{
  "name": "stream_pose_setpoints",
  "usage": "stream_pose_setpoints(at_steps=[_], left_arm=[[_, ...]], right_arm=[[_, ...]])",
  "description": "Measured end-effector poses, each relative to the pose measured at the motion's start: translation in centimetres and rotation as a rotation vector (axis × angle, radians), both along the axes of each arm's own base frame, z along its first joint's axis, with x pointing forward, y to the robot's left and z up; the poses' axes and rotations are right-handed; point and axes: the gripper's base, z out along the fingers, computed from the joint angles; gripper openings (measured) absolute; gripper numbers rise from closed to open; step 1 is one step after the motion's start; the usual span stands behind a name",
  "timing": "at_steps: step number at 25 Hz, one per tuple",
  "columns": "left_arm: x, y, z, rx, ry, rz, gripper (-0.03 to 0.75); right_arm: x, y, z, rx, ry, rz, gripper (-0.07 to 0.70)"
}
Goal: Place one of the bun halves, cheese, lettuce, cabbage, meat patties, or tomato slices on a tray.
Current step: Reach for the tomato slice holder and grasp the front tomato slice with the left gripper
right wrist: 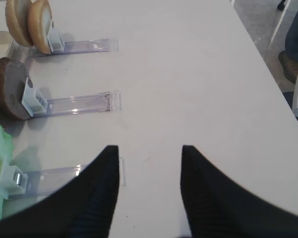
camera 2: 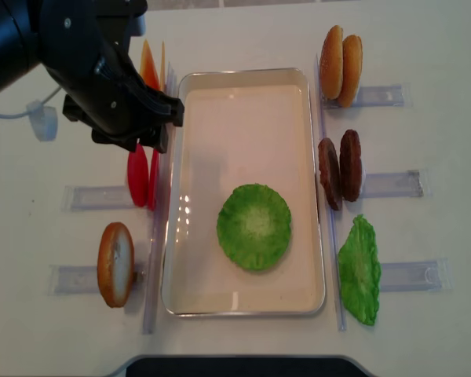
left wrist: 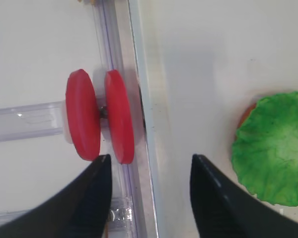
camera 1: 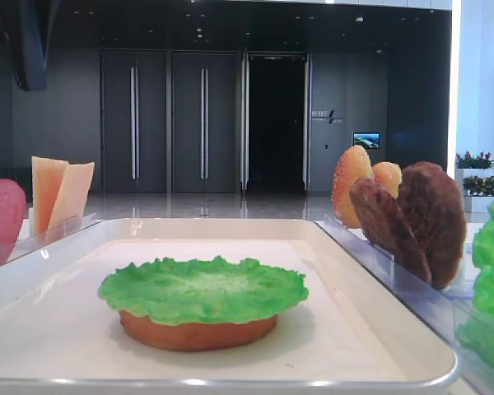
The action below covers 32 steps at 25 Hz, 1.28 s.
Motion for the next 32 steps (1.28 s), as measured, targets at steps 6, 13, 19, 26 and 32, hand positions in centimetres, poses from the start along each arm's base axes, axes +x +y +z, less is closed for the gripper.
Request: stream_pose_setpoints(at_steps=[6,13,19,26,32], left_arm=[[0.4,-0.2,-0.9,0.019,0.023,0.003,0.394],[1.1,-0.5,-2.5,0.049,0.064,0.001,0.401],[1.7,-0.7,-4.2,0.084,0.106,-0.003,0.401],[2.3,-1.0,-6.1,0.116,0.149,-0.009,0.401],[2.7,-0.9,-7.0,0.157,0.157,-0.022,0.401]], right_arm=[[0.0,0.0,0.0,0.000,0.000,0.000,0.314],[0.0,0.0,0.0,0.000,0.000,0.000,0.314],[0.0,0.0,0.0,0.000,0.000,0.000,0.314],[0.0,0.0,0.0,0.000,0.000,0.000,0.314],[0.0,0.0,0.0,0.000,0.000,0.000,0.314]])
